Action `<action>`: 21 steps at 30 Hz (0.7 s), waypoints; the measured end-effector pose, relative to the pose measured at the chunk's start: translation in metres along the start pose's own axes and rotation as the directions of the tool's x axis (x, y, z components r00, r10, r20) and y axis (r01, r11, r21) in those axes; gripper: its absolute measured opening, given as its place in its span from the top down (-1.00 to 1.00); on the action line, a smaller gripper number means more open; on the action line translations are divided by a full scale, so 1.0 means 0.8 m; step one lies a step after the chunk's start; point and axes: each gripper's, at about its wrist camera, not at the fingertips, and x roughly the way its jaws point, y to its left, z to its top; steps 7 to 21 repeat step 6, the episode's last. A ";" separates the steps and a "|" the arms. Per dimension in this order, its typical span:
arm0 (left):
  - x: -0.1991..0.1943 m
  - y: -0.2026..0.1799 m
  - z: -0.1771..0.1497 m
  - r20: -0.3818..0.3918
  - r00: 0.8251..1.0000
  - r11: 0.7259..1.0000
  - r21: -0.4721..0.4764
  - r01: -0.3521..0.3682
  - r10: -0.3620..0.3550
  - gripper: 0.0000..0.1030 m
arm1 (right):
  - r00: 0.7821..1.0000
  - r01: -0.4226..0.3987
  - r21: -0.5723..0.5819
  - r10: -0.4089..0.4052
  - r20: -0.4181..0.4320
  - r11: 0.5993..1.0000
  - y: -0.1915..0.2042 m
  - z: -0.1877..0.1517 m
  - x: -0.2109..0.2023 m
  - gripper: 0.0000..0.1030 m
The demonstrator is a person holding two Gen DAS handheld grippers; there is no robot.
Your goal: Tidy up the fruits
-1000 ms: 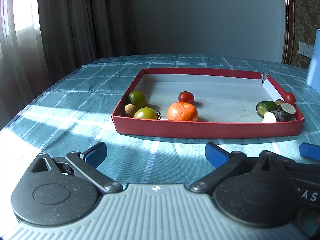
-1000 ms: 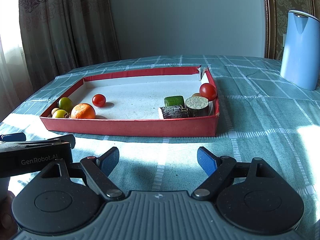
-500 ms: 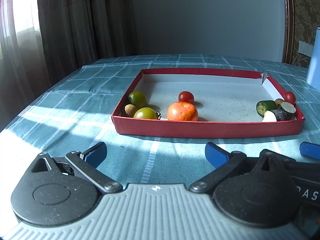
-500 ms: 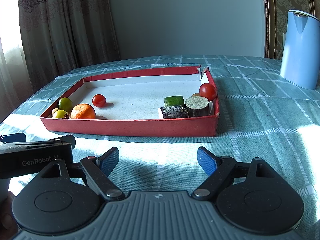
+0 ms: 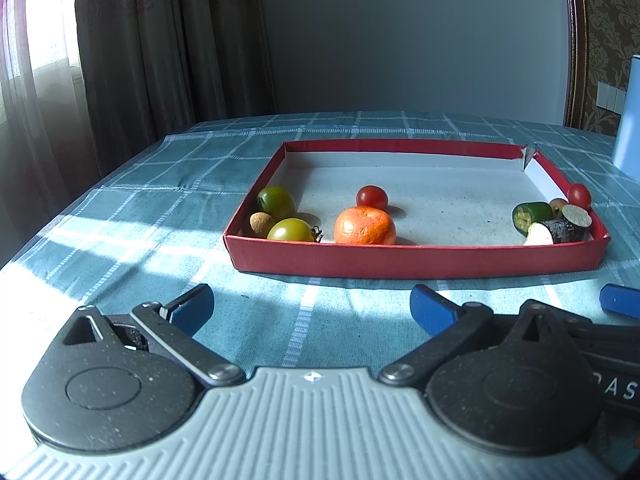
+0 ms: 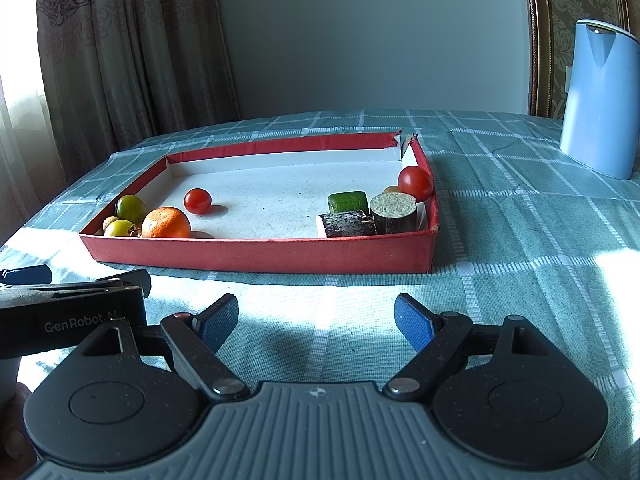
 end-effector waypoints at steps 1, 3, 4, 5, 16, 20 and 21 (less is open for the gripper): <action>0.000 0.000 0.000 0.002 1.000 1.000 0.001 -0.002 0.002 -1.00 | 1.000 -0.001 0.000 0.001 0.000 1.000 0.000 -0.001 0.000 -0.65; 0.000 -0.001 -0.001 0.007 1.000 1.000 0.005 -0.003 0.003 -1.00 | 1.000 0.001 0.000 -0.001 -0.001 1.000 0.001 -0.001 0.001 -0.65; 0.000 -0.001 -0.001 0.007 1.000 1.000 0.005 -0.003 0.003 -1.00 | 1.000 0.001 0.000 -0.001 -0.001 1.000 0.001 -0.002 0.001 -0.65; -0.001 -0.001 -0.001 0.005 1.000 1.000 0.006 -0.001 0.001 -1.00 | 1.000 0.001 0.001 -0.001 -0.002 1.000 0.001 -0.003 0.001 -0.65; 0.000 -0.001 -0.001 0.004 1.000 1.000 0.008 0.002 -0.002 -1.00 | 1.000 0.001 0.002 -0.001 -0.003 1.000 0.000 -0.003 0.001 -0.65; 0.000 -0.001 -0.001 0.004 1.000 1.000 0.008 0.002 -0.002 -1.00 | 1.000 0.001 0.002 -0.001 -0.003 1.000 0.000 -0.003 0.001 -0.65; 0.000 -0.001 -0.001 0.004 1.000 1.000 0.008 0.002 -0.002 -1.00 | 1.000 0.001 0.002 -0.001 -0.003 1.000 0.000 -0.003 0.001 -0.65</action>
